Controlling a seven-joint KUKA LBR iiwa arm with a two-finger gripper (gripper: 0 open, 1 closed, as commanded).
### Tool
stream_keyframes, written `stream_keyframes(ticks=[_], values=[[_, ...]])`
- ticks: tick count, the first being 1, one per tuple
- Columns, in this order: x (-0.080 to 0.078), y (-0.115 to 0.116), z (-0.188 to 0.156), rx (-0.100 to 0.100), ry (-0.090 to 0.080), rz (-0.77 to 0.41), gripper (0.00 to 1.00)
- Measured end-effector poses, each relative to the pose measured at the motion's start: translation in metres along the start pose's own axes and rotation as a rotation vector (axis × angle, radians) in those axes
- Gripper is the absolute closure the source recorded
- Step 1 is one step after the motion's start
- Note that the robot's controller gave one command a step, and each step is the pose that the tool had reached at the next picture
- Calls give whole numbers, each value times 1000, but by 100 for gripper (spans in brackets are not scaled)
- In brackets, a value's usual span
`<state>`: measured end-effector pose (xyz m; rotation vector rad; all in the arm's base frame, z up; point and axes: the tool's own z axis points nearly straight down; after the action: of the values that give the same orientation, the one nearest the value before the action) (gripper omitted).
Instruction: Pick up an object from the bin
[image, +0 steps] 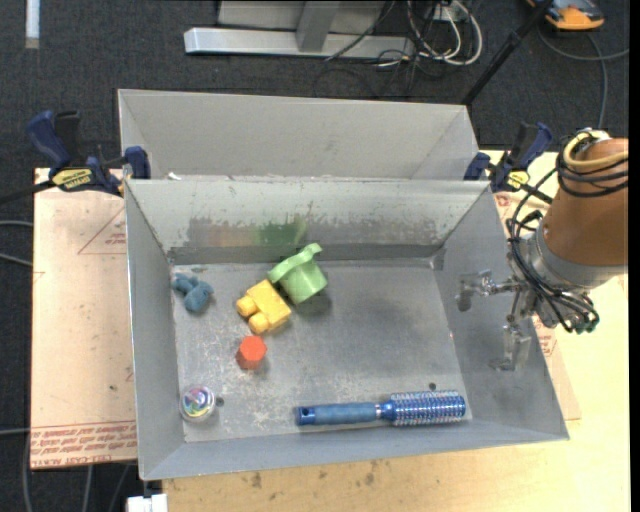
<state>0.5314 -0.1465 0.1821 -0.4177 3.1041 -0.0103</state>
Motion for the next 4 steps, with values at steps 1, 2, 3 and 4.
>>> stream_keyframes(ticks=[1, 2, 3, 4], values=[[33, 53, 109, -3, -11, 109, 0], [16, 114, 110, -9, -2, 131, 0], [19, 111, 112, -8, 8, 135, 100], [18, 114, 15, -5, 0, 113, 100]])
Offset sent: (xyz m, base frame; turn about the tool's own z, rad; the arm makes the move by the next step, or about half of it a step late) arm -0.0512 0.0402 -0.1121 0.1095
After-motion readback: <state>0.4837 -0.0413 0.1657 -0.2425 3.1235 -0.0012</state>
